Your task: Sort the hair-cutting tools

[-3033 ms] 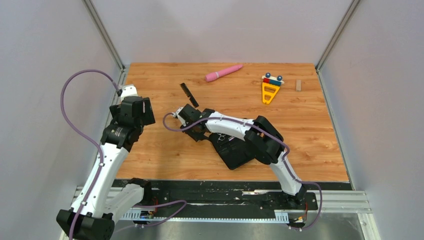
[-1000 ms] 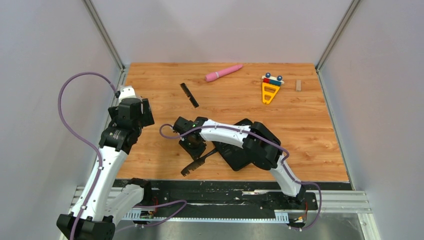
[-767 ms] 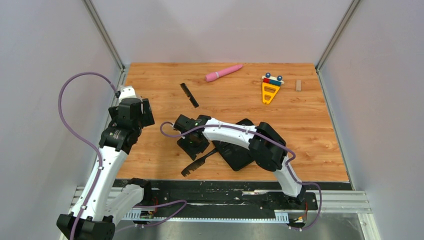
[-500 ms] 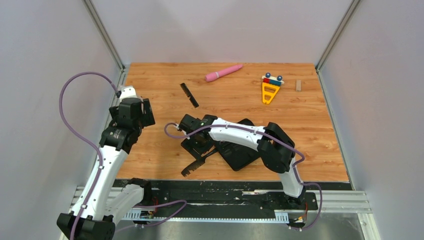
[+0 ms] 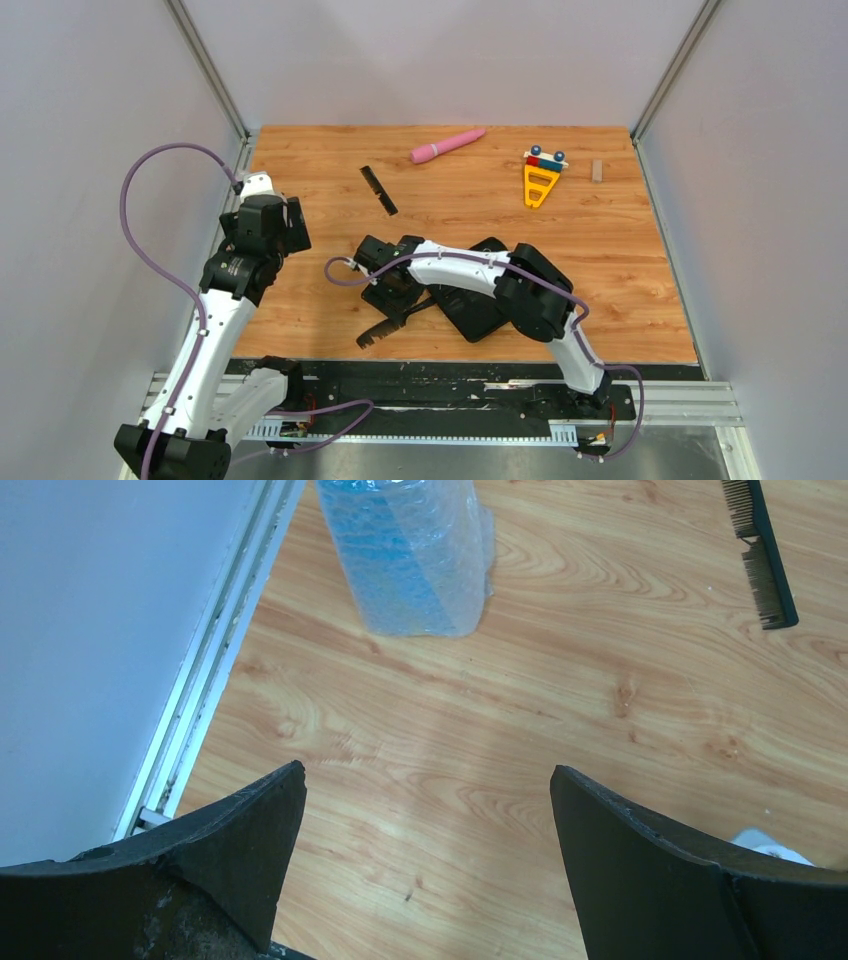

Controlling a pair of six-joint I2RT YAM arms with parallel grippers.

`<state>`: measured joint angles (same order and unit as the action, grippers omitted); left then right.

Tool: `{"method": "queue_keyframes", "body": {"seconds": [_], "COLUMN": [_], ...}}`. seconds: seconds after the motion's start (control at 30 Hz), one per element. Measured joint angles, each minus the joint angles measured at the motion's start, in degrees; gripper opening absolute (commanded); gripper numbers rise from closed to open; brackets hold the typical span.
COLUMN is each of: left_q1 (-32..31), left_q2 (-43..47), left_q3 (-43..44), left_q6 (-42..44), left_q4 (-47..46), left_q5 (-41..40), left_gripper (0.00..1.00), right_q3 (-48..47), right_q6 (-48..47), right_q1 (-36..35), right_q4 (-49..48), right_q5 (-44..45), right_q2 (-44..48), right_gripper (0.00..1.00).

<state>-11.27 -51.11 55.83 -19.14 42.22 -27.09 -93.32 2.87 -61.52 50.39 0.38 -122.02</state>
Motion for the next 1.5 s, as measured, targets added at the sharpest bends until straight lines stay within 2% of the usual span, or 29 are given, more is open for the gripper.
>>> {"method": "queue_keyframes", "body": {"seconds": [0.13, 0.27, 0.33, 0.47, 0.6, 0.7, 0.83, 1.03, 1.2, 1.37, 1.5], "left_q1": [0.0, 0.1, 0.1, 0.1, 0.1, 0.2, 0.4, 0.4, 0.4, 0.4, 0.3], "left_q2": [0.0, 0.0, 0.0, 0.0, -0.6, -2.6, -8.0, -15.0, -17.7, -21.0, -23.4], "left_q3": [0.0, 0.0, 0.0, 0.0, 0.0, 0.0, 0.0, -4.5, -10.3, -12.5, -12.6], "left_q6": [0.0, 0.0, 0.0, 0.0, -0.4, -2.1, -5.3, -9.8, -12.7, -14.1, -14.2], "left_q4": [0.0, 0.0, 0.0, 0.0, 0.0, 0.0, 0.3, 0.0, -1.4, -3.0, -4.0], "left_q5": [0.0, 0.0, 0.0, 0.3, 2.8, 6.6, 13.6, 26.6, 33.2, 35.8, 36.0], "left_gripper": [1.0, 1.0, 1.0, 1.0, 1.0, 0.96, 0.84, 0.56, 0.34, 0.22, 0.2], "right_q3": [-4.0, -7.8, -10.0, -14.1, -14.4, -13.1, -7.3, 0.0, 4.9, 8.0, 8.3], "right_q6": [0.7, 3.0, 4.5, 7.6, 9.0, 8.8, 7.7, 5.8, 4.5, 3.2, 2.5], "right_q1": [0.1, 0.0, 0.1, 0.3, 1.0, 1.5, 2.0, 2.0, 2.1, 2.5, 2.6], "right_q4": [-0.3, -0.4, -0.3, -0.4, -0.5, -0.5, 0.0, -1.8, -5.0, -7.6, -8.7], "right_q5": [-1.5, -1.5, -1.2, 0.2, 0.7, 0.7, 1.1, 1.1, 1.0, -0.4, -1.0], "right_q2": [-2.8, -5.2, -6.6, -8.9, -9.0, -7.8, -2.6, 7.3, 11.6, 11.6, 11.6], "right_gripper": [0.51, 0.36, 0.33, 0.35, 0.46, 0.52, 0.56, 0.58, 0.59, 0.59, 0.59]}}
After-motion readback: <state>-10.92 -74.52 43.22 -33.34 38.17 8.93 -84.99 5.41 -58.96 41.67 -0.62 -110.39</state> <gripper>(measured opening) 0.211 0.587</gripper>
